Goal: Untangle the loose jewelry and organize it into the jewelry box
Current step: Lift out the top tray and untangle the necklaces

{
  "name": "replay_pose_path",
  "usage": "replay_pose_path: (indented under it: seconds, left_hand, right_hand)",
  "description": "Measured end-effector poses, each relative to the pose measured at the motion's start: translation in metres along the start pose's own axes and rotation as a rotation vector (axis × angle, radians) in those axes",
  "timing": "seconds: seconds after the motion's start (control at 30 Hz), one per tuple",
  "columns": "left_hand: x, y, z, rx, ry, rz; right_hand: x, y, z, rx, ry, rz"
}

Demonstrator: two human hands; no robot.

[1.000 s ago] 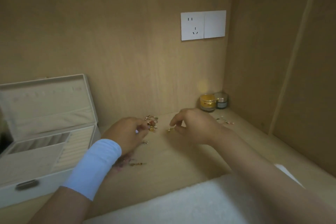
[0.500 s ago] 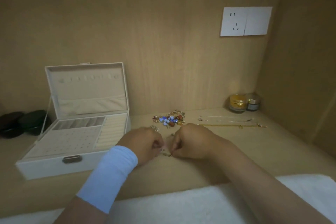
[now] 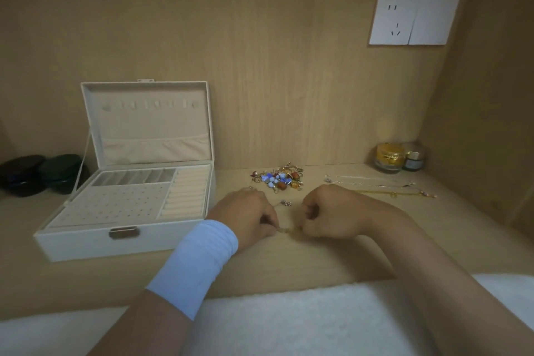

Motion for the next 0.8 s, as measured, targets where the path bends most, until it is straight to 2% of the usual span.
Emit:
replay_pose_path:
  seconds: [0.13,0.3,0.37,0.43,0.53,0.67,0.8]
  left_hand:
    - [0.004,0.004,0.002,0.007,-0.046,0.047]
    - [0.003,-0.001,0.006,0.006,-0.469,0.061]
    - [0.0,-0.003,0.004,-0.019,-0.517,0.093]
    - [-0.003,-0.002,0.002,-0.02,-0.636,0.115]
    - [-0.01,-0.005,0.003,0.006,-0.833,0.157]
    - [-0.013,-0.009,0.003,0.037,-0.89,0.129]
    - [-0.016,-0.015,0.005,0.047,-0.806,-0.01]
  right_hand:
    - [0.0,0.001,-0.005,-0.098,0.266,0.05]
    - [0.004,0.007,-0.01,-0.161,0.613,0.131]
    - [0.003,0.007,-0.014,-0.158,0.778,0.143]
    - [0.002,0.008,-0.018,-0.164,0.985,0.141]
    - [0.004,0.01,-0.021,-0.199,1.15,0.072]
    - [0.006,0.01,-0.02,-0.238,1.244,-0.07]
    - [0.004,0.004,-0.013,-0.159,1.011,-0.202]
Point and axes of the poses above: each hand's wrist, its own y-axis towards the middle knuckle, its own x-axis out of the palm, z = x × y, the point moved 1 cm from there along y, towards the middle knuckle, and after that the axes turned 14 degrees about -z, right-handed, at the moved point
